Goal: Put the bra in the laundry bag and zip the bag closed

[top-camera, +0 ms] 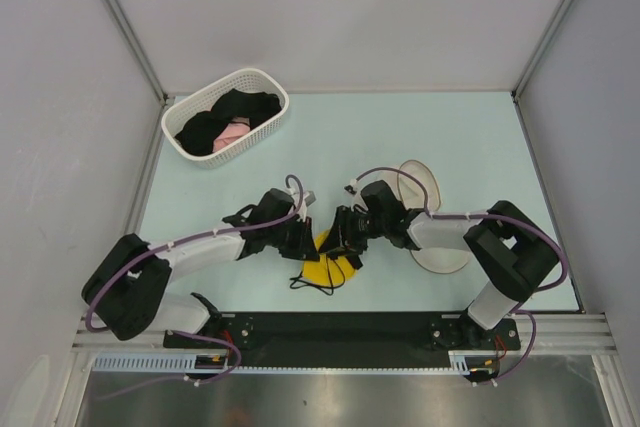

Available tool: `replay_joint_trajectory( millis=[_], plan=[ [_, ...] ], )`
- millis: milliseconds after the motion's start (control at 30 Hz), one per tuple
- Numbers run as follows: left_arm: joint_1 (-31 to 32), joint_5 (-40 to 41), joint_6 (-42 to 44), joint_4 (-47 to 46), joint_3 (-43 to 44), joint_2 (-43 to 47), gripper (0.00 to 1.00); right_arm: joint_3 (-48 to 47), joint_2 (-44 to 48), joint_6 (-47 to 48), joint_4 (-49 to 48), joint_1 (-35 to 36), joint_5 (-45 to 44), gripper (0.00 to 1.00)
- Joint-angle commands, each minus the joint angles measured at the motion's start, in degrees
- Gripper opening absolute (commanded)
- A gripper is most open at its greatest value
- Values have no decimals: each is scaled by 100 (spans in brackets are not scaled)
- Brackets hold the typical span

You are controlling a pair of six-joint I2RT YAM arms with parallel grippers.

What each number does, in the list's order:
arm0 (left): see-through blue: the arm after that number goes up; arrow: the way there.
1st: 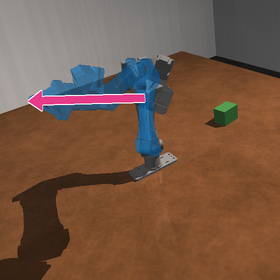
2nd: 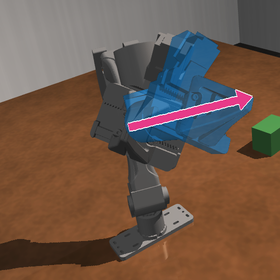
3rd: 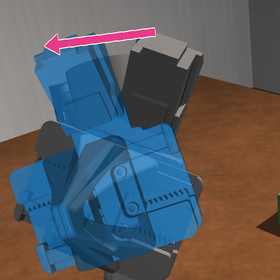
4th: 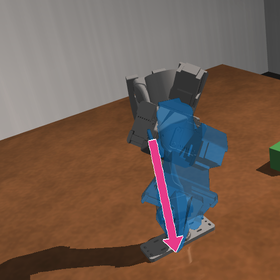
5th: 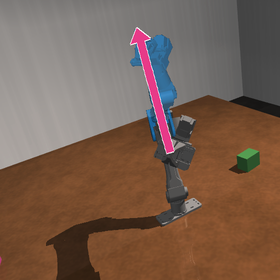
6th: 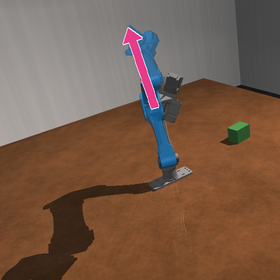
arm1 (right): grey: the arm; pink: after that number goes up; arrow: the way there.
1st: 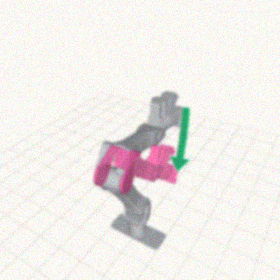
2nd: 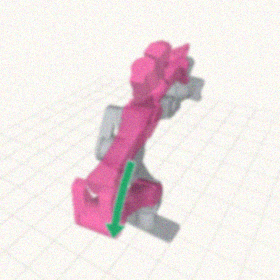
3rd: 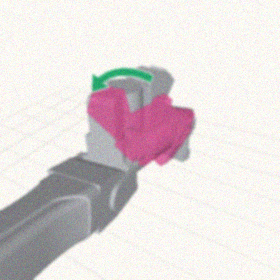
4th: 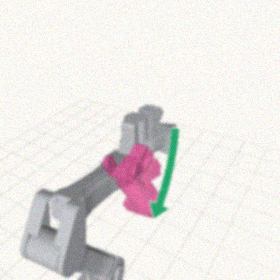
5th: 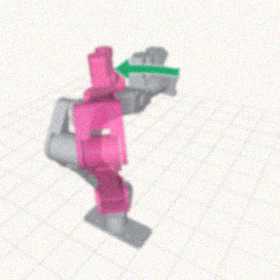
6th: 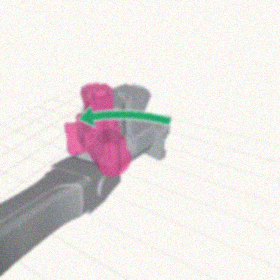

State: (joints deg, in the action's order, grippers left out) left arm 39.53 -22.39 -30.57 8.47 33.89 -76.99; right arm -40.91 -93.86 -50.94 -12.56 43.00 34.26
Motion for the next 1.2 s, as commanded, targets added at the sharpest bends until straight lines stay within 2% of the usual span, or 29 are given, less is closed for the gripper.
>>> replay_joint_trajectory(
  millis=[0, 67, 133, 167, 367, 400, 433, 467, 567, 633, 700, 800, 867, 900, 933, 967, 1067, 1167],
  plan=[
    [29, 42, 95, 129, 215, -105, 22, -172, 210, 128, -37, 50, 64, 50],
    [20, 68, 60, 146, 206, -123, 32, -190, 342, 241, 165, 50, 2, 56],
    [-6, 235, 42, 251, 206, -79, 40, -181, 377, 277, 279, 7, -16, 58],
    [-33, 305, -1, 313, 206, -10, 48, -181, 395, 286, 297, -2, -7, 59],
    [-287, 700, -19, 848, 258, 674, 68, -181, 439, 304, 271, 6, 63, 63],
    [-392, 779, -11, 1102, 319, 798, 77, -190, 448, 286, 237, -2, 89, 63],
    [-445, 972, -19, 1243, 355, 939, 96, -198, 439, 277, 219, -3, 98, 64],
    [-507, 1087, -37, 1393, 373, 1245, 100, -225, 439, 295, 219, -3, 98, 64],
    [-744, 1448, -204, 2096, 373, 1887, 100, -278, 457, 295, 245, 6, 151, 65],
    [-780, 1457, -501, 2413, 180, 2661, 100, -243, 571, 295, 271, 6, 169, 66],
    [-780, 1099, -914, 2423, -231, 3405, 98, -225, 693, 321, 350, 15, 160, 69],
    [-728, 606, -1916, 2283, -942, 4050, 93, -260, 940, 426, 526, 68, 99, 73],
    [-640, 473, -2313, 2081, -1287, 4674, 85, -313, 1037, 567, 657, 77, 98, 74],
    [-552, 490, -2374, 2054, -1523, 4867, 76, -321, 1063, 637, 693, 77, 133, 75],
    [-508, 551, -2418, 2027, -1595, 5147, 60, -330, 1089, 707, 719, 68, 194, 75],
    [-455, 743, -2445, 2010, -1648, 5298, 59, -356, 1107, 830, 789, 59, 221, 75],
    [-157, 1288, -2384, 1878, -1806, 5712, 61, -409, 1142, 1111, 956, 41, 327, 75],
    [20, 1527, -2322, 1266, -2184, 6037, 73, -418, 1195, 1287, 1149, 85, 424, 75]
  ],
)
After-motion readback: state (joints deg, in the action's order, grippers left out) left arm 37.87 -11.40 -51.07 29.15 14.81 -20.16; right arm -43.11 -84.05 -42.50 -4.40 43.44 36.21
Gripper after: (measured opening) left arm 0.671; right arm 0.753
